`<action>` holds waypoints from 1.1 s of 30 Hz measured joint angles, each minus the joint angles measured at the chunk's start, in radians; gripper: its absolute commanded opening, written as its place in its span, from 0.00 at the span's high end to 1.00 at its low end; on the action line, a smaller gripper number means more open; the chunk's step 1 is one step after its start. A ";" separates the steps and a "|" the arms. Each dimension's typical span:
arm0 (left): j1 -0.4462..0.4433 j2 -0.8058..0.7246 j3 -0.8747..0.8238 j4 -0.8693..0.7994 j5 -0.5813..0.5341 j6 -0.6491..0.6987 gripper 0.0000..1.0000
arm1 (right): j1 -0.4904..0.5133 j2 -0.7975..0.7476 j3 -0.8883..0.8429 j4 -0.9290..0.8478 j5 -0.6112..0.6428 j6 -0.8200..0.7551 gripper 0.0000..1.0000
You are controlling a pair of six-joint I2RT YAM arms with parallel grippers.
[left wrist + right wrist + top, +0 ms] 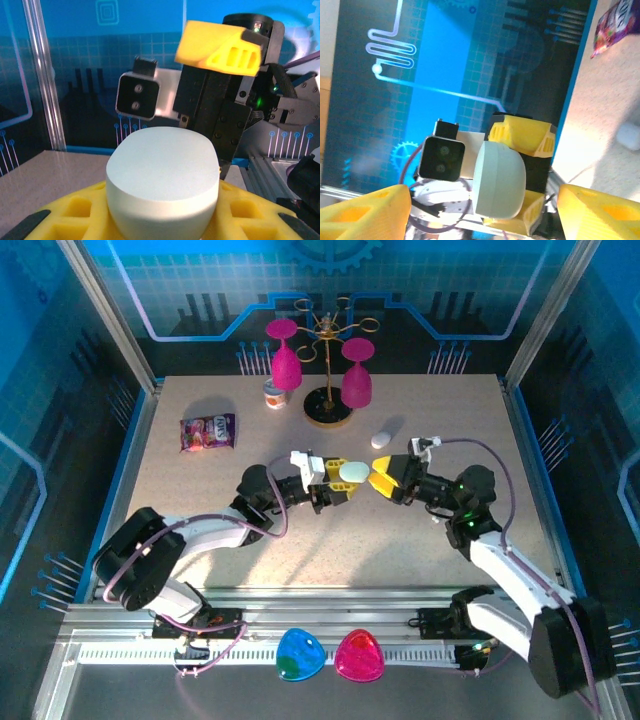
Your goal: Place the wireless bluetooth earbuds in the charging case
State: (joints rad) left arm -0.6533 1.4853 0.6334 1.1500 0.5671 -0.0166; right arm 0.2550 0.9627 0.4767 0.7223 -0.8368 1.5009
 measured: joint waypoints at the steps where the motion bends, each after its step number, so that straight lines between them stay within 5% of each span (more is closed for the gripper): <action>1: 0.003 -0.011 0.000 -0.027 0.005 0.000 0.71 | -0.008 -0.026 0.002 -0.050 0.006 -0.065 0.19; 10: 0.047 -0.035 0.001 -0.179 0.130 -0.022 0.73 | -0.018 -0.161 0.110 -0.506 0.024 -0.721 0.12; 17: 0.048 -0.043 0.018 -0.233 0.242 -0.062 0.72 | 0.135 -0.178 0.240 -0.801 0.121 -1.174 0.10; 33: 0.049 -0.047 0.033 -0.225 0.320 -0.114 0.72 | 0.203 -0.062 0.267 -0.872 0.288 -1.355 0.11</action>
State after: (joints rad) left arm -0.6041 1.4387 0.6662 0.9245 0.8875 -0.1307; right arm 0.4583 0.9009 0.7441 -0.1497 -0.5488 0.1455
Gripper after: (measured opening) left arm 0.363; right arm 0.892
